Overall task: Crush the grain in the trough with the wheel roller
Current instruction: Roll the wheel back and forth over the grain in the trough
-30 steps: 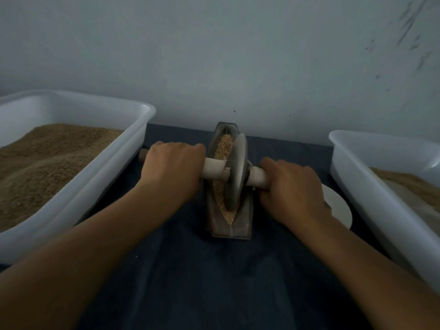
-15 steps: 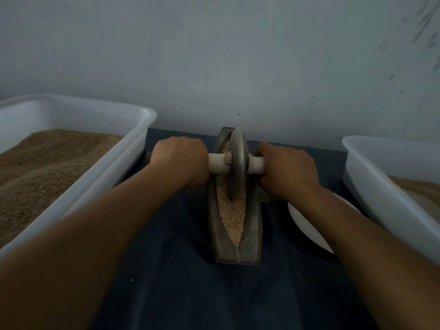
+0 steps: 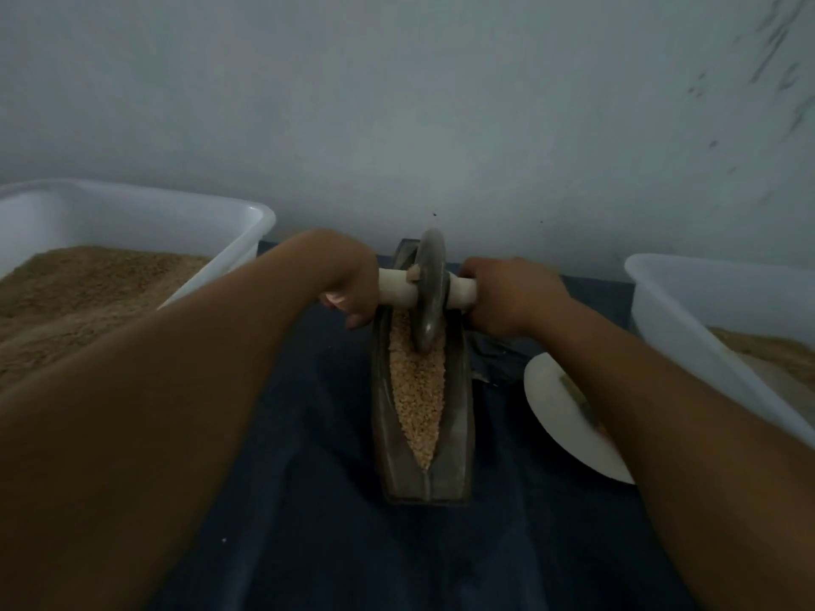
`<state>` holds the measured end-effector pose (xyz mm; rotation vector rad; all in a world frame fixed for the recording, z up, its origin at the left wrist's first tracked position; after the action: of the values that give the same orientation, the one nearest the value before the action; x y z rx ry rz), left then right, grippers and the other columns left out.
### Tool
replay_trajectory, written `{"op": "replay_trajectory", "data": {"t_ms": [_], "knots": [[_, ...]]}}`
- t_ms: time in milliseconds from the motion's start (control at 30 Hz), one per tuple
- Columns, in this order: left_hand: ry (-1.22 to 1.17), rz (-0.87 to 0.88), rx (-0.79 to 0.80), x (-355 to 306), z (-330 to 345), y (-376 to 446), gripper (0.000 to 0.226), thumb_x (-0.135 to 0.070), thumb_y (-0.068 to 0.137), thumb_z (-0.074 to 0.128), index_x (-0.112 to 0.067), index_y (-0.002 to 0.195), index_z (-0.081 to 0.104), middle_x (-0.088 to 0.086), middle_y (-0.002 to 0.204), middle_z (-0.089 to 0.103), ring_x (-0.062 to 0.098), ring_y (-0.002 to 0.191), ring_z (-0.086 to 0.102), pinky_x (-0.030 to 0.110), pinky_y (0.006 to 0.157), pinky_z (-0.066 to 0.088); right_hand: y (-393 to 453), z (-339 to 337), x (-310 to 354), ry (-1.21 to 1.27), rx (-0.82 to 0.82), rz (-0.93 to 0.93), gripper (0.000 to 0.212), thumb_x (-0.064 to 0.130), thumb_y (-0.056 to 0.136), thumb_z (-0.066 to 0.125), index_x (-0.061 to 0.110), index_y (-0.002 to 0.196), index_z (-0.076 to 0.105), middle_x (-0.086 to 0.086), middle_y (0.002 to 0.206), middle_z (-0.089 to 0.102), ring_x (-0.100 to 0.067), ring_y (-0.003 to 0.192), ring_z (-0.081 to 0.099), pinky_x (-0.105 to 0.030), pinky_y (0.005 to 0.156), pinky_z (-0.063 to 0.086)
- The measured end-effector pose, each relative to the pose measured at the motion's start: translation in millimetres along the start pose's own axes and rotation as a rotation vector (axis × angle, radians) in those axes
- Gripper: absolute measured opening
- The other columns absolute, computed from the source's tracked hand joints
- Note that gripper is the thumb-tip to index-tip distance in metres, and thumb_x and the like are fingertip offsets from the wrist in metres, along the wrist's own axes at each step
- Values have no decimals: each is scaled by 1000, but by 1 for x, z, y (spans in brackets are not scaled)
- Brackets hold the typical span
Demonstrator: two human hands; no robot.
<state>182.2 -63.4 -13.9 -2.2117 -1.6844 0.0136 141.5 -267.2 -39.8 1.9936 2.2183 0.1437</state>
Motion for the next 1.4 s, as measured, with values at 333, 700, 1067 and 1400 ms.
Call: {"op": "replay_trajectory", "data": {"t_ms": [333,700,1067,1400], "knots": [[-68,-9,-456,4,41,-53,44,-40,74,74,-26,113,61,-1,84,54,19,72,48,35,62,40,-62,4,21,-19,-289,-16,35,40,78,67,30,109,56,5,91,66,-22,79,63,-32,64,33],[-120,137,-884,0,77,-116,44,-35,72,75,-31,87,35,-10,79,44,13,70,39,35,69,34,-143,-2,37,-23,-415,-92,44,33,82,68,20,122,56,-1,100,57,-23,88,52,-35,75,30],[-150,99,-774,4,66,-69,43,-34,76,74,-27,99,39,0,96,58,21,83,56,37,72,38,-81,4,27,-107,-376,-54,22,37,83,62,20,96,54,1,84,60,-26,72,56,-34,62,26],[-155,38,-685,4,28,-18,43,-25,79,72,-18,113,46,12,110,56,31,100,55,43,80,42,-14,4,9,-40,-226,25,33,38,82,68,23,109,56,-6,98,66,-30,85,63,-31,59,34]]}}
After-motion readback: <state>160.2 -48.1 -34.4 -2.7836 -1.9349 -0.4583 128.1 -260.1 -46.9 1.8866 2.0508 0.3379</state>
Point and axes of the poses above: each hand's wrist, its own y-axis towards the middle knuckle, its own z-axis out of the palm, x = y × z, the point moved 1 cm from there along y, towards the middle knuckle
